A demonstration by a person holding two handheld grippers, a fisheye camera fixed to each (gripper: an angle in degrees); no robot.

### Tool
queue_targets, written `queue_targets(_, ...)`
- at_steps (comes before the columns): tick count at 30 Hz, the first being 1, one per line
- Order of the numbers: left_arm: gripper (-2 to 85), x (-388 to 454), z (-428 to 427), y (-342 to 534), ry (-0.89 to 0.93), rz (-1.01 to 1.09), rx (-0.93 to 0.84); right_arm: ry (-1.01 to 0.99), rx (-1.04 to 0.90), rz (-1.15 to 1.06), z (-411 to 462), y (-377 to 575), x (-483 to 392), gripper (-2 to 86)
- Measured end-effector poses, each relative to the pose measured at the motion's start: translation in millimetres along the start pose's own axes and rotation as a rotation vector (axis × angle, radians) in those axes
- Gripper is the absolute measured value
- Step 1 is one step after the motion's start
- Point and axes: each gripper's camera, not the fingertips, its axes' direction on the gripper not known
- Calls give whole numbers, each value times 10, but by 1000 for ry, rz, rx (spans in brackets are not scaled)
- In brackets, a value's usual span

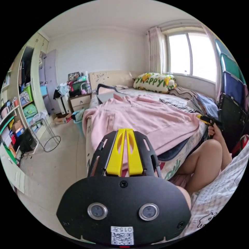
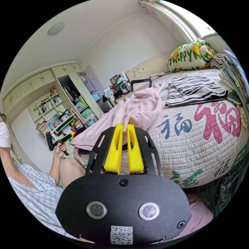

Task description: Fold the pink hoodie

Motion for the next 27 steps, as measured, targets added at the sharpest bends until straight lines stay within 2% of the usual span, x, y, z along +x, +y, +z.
queue_targets(3, 36, -241, 78, 275, 45, -96, -60, -34, 7, 5, 1, -19, 26, 13)
queue_targets(7, 106, -699, 4, 470, 155, -296, -35, -25, 4, -12, -83, -38, 55, 13)
queue_targets(11, 132, -908, -353, 616, 62, -348, 83, 12, -6, -25, -189, -41, 72, 12)
queue_targets(13, 131, -982, -295, 631, 73, -344, 59, 43, -29, -38, -187, -43, 69, 11)
queue_targets(15, 129, -1092, -56, 621, 122, -354, -42, 52, -51, -41, -155, -55, 83, 11)
queue_targets(17, 118, -1216, 238, 656, 242, -403, -106, 27, -45, -20, -130, -83, 124, 11)
queue_targets(22, 16, -1347, 213, 769, 429, -403, -2, 0, -8, 33, -213, -169, 229, 9)
queue_targets(27, -2, -1175, -73, 827, 432, -311, -1, 99, -73, 18, -242, -225, 232, 10)
